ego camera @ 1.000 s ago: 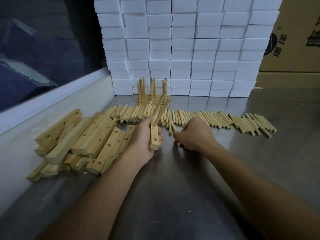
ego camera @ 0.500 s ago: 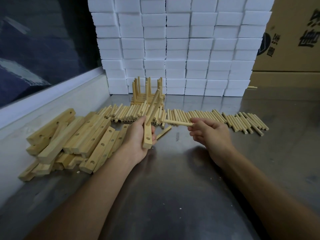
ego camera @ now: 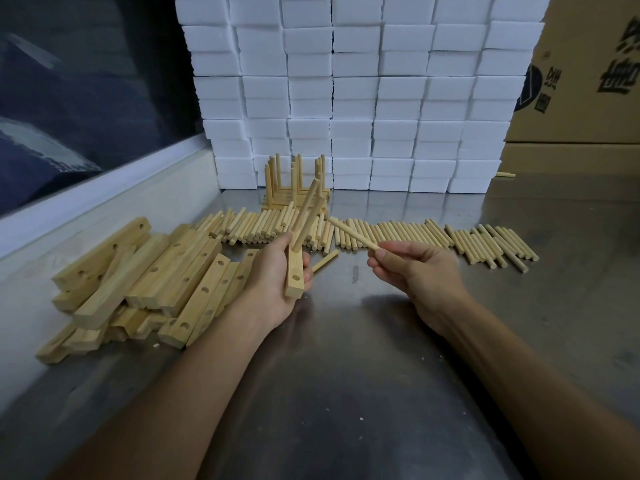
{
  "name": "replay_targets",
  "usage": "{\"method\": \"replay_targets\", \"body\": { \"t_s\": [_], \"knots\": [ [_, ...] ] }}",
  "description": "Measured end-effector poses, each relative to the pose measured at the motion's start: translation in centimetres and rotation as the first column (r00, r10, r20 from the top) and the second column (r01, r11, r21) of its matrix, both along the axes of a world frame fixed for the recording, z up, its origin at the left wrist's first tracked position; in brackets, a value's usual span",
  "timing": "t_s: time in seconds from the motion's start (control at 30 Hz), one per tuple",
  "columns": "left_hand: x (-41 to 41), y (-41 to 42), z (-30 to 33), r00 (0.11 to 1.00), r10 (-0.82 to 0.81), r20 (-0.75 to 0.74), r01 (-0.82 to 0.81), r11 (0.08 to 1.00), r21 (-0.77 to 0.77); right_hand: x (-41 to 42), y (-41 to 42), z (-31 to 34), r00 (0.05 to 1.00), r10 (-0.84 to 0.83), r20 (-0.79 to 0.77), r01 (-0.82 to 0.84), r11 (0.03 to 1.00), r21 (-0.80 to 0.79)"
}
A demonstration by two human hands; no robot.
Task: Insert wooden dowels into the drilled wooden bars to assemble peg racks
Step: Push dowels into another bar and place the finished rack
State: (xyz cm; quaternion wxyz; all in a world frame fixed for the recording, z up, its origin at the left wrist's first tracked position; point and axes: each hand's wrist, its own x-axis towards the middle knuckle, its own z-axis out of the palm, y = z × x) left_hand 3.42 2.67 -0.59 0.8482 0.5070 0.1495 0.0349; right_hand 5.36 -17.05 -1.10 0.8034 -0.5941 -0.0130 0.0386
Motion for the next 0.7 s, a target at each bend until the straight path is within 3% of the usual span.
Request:
{"method": "replay_targets", "body": {
  "t_s": [0.27, 0.5, 0.7],
  "knots": [
    [-0.1, 0.1, 0.0, 1.0, -0.006, -0.001, 0.006, 1.0, -0.005, 0.0, -0.1, 0.4, 1.0, -0.006, 0.016, 0.005, 1.0, 0.014],
    [-0.1, 0.1, 0.0, 1.0, -0.003, -0.005, 0.003, 1.0, -0.004, -0.3, 0.0, 1.2, 1.0, -0.029, -0.003, 0.029, 0.984, 0.177],
    [-0.1, 0.0, 0.1, 1.0, -0.004, -0.008, 0.004, 1.0, -0.003, -0.6, 0.0, 1.3, 1.0, -0.018, -0.006, 0.018, 0.984, 0.18]
  ]
}}
